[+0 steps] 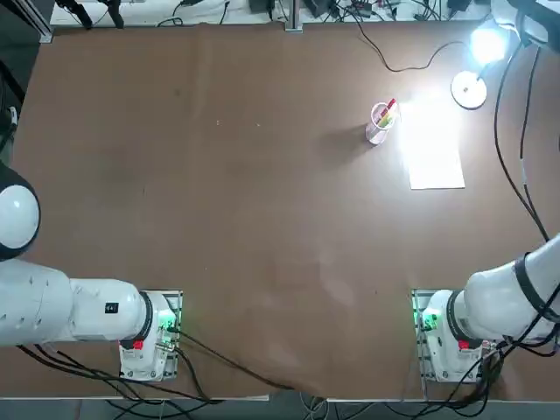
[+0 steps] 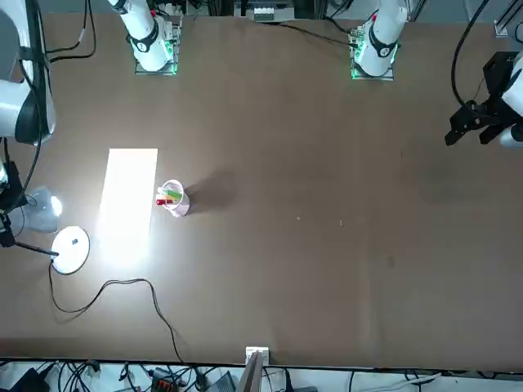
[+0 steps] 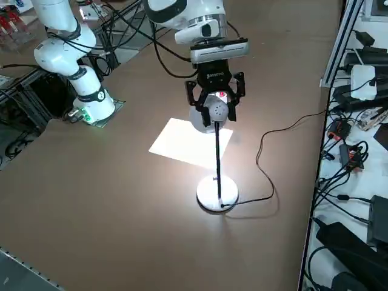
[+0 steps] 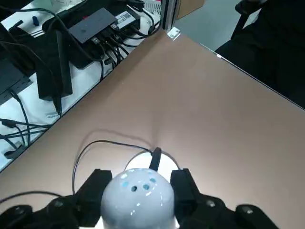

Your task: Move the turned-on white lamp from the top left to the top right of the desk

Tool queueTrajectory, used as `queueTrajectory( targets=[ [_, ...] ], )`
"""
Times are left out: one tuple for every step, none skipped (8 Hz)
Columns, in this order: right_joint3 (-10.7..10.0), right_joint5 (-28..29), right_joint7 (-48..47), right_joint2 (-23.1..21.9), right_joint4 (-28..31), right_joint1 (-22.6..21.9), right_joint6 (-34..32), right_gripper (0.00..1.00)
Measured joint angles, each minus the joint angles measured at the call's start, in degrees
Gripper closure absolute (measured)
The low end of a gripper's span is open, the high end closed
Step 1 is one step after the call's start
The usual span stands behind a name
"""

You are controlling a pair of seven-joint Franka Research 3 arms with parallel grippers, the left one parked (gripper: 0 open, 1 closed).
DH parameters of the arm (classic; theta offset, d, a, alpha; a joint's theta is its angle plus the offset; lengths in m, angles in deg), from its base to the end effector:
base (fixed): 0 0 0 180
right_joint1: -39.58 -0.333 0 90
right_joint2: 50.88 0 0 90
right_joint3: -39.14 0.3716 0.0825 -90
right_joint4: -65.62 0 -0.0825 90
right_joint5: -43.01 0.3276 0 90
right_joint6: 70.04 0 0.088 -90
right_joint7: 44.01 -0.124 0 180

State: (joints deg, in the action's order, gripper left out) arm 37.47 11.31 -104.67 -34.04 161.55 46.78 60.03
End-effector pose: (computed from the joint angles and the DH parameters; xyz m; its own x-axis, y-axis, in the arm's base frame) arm 0.6333 -0.1167 0.5273 0.5320 -0.6606 0.5296 -0.8008 -0.5958 0.0613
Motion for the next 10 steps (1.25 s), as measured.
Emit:
queueTrajectory(
  targets=[
    [-0.02, -0.01, -0.01, 0.00, 0.02, 0.03, 0.00, 0.27],
    [-0.05, -0.03, -0.03, 0.00, 0.04, 0.05, -0.07, 0.25],
    [-0.07, -0.04, -0.06, 0.01, 0.10, 0.06, -0.13, 0.10],
    [-0.10, -0.08, -0.06, 0.00, 0.14, 0.10, -0.19, 0.00],
    [-0.14, -0.11, -0.06, -0.07, 0.13, 0.19, -0.18, 0.00],
    [-0.22, -0.12, -0.05, -0.32, 0.07, 0.25, -0.16, 0.00],
    [-0.39, -0.12, 0.11, -0.93, 0.00, 0.28, -0.17, 0.00],
    [-0.45, -0.12, 1.07, -1.91, -0.23, 0.33, -1.06, 0.00],
    [-0.48, -0.10, 3.25, -3.22, -0.95, 0.37, -4.34, 0.00],
    [-0.55, 1.14, 6.26, -4.59, -2.39, 0.48, -8.68, 0.00]
  ],
)
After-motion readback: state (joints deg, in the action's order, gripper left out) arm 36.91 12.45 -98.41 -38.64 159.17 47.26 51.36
